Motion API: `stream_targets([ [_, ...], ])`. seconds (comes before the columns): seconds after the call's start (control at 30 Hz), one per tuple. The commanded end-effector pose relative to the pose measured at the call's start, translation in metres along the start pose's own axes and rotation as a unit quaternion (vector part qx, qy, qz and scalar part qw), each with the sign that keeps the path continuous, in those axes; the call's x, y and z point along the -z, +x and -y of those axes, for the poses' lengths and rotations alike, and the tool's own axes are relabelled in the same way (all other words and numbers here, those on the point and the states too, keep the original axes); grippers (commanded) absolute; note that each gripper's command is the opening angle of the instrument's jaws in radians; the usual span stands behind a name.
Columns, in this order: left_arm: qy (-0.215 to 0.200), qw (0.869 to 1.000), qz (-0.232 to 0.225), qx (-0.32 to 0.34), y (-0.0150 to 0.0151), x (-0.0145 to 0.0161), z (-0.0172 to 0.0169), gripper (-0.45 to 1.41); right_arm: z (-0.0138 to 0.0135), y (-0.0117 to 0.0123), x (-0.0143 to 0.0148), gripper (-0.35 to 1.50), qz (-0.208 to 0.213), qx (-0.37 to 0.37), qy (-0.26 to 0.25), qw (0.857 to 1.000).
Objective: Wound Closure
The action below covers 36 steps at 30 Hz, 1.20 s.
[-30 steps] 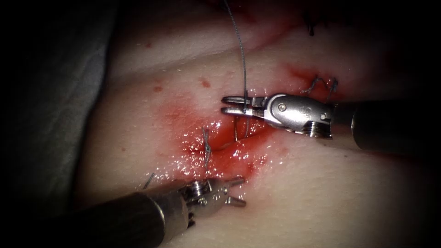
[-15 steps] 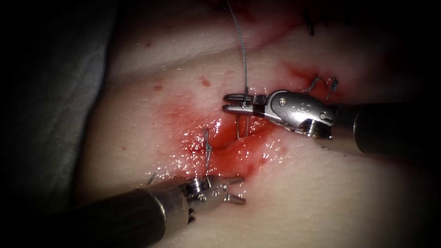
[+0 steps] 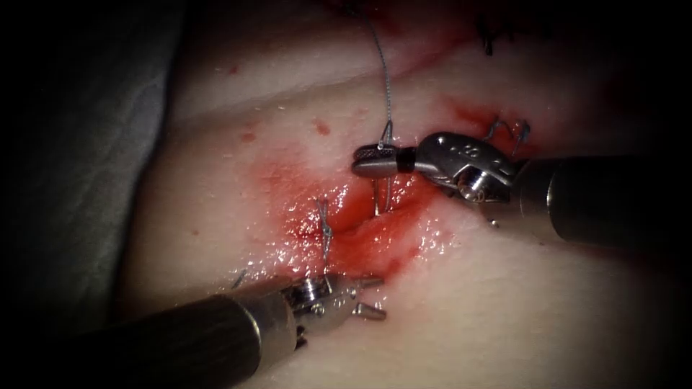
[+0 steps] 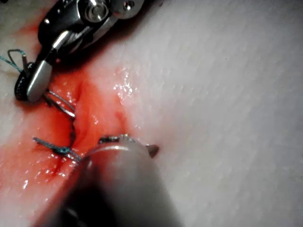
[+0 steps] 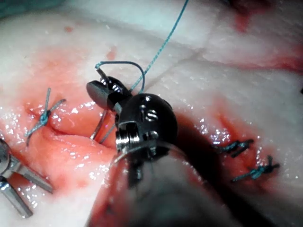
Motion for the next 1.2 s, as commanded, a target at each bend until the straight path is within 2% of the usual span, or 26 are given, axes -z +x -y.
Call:
stream_targets([
  [0.03, -0.001, 1.0, 0.0, 0.0, 0.0001, -0.0009, -0.0002, 0.47, 0.0, 0.0, -0.0011, -0.35, 0.005, -0.013, 0.005, 1.0],
  [0.27, -0.002, 1.0, 0.001, -0.001, -0.0001, -0.0007, -0.0002, 0.47, 0.0002, -0.0004, -0.0014, -0.35, 0.038, -0.103, 0.04, 0.993],
  [0.4, -0.003, 1.0, 0.0, -0.002, -0.0002, -0.0005, -0.0003, 0.47, 0.0003, -0.0011, -0.0017, -0.35, 0.048, -0.123, 0.068, 0.989],
  [0.57, -0.014, 1.0, -0.002, 0.0, 0.0002, 0.0014, -0.0005, 0.49, 0.0007, -0.0037, -0.002, -0.35, 0.076, -0.161, 0.094, 0.98],
  [0.63, -0.016, 1.0, -0.008, 0.001, 0.0005, 0.0028, -0.0003, 0.44, 0.0009, -0.0047, -0.0018, -0.35, 0.088, -0.177, 0.104, 0.975],
  [0.93, -0.008, 1.0, -0.011, 0.0, 0.0004, 0.0032, 0.0, 0.46, 0.0028, -0.0071, -0.0016, -0.35, 0.115, -0.204, 0.141, 0.962],
  [1.2, -0.008, 1.0, -0.011, -0.001, 0.0003, 0.0032, 0.0002, 0.46, 0.0045, -0.0081, -0.0015, -0.35, 0.122, -0.22, 0.168, 0.953],
])
